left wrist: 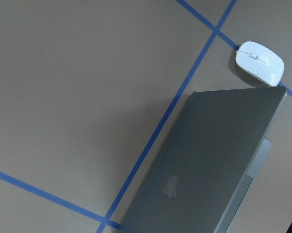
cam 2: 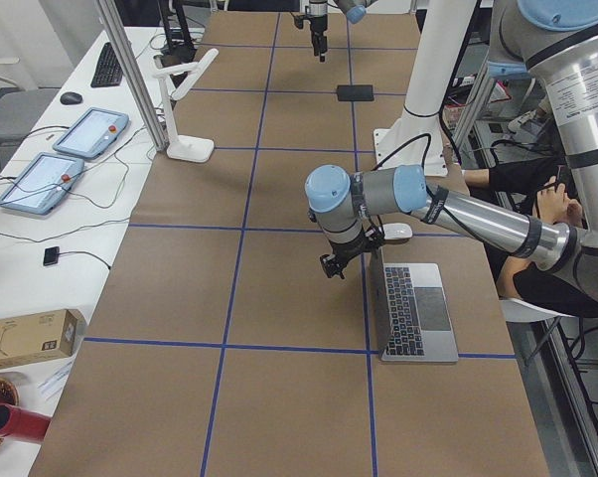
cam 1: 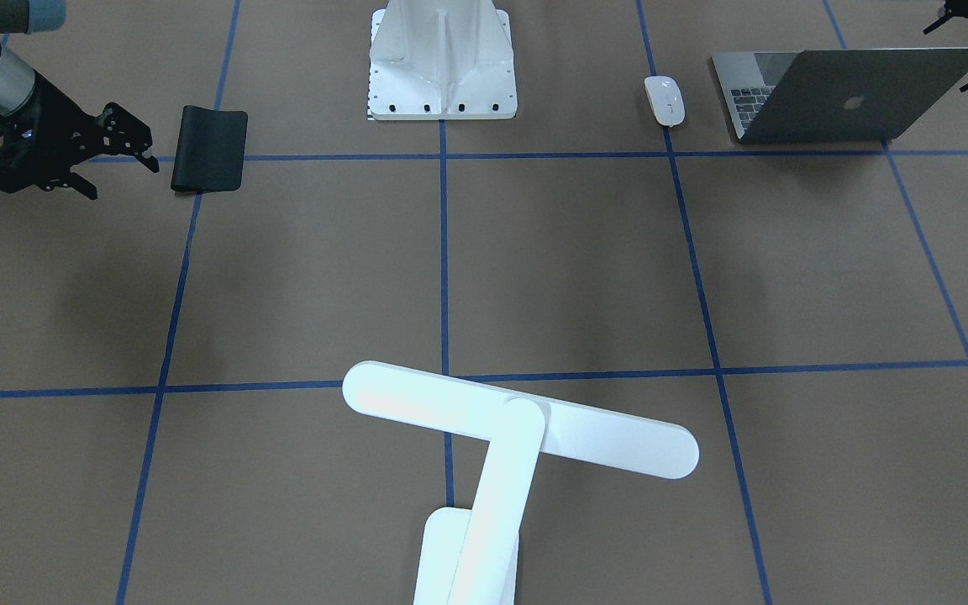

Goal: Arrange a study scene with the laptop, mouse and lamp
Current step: 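Move the right gripper above the black mouse pad while the left reaches the laptop, then grasp the closed grey laptop lid with the left gripper and lift it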

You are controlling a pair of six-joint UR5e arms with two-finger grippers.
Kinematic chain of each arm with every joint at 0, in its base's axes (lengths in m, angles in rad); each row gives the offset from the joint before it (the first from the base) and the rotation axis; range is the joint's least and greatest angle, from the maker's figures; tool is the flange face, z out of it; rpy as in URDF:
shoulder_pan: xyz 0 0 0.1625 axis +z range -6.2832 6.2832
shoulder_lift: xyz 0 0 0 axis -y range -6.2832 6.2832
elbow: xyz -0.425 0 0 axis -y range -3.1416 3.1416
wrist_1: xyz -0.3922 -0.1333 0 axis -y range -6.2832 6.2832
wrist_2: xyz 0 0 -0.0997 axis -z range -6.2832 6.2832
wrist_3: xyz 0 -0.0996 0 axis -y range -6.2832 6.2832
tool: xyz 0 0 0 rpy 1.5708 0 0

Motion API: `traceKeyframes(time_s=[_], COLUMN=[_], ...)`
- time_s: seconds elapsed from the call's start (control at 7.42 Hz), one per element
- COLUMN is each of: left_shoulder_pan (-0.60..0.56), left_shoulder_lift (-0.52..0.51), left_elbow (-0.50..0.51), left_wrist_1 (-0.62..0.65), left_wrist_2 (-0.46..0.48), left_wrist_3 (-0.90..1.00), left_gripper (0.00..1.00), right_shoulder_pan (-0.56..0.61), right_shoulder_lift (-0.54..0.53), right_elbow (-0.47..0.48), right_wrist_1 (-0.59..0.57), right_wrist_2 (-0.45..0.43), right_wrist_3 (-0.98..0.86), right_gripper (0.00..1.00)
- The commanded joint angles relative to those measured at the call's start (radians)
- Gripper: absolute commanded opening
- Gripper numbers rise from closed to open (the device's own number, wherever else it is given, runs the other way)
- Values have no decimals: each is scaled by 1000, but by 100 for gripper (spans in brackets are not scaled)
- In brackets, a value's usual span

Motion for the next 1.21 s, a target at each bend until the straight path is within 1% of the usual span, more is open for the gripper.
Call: traceKeyframes(time_s=[0.0, 0.13, 0.4, 0.94, 1.08], left_shoulder_pan=[55, 92, 120, 138, 144], left_shoulder_lift=[0, 1, 15, 44, 47], left_elbow=[3, 4, 12, 15, 18], left_wrist_1=[-48, -61, -61, -59, -61], left_wrist_2=[2, 2, 0, 0, 0], left_wrist_3=[8, 8, 10, 11, 72], left_gripper=[100, 100, 100, 99, 98], right_shoulder_pan=[0, 0, 0, 0, 0], right_shoulder_lift=[-9, -11, -11, -11, -11], right_elbow=[-1, -1, -3, -1, -3], right_wrist_1=[5, 5, 5, 5, 5], right_wrist_2=[0, 0, 0, 0, 0], right_wrist_3=[-7, -7, -7, -8, -21], right_gripper=[98, 98, 98, 98, 98])
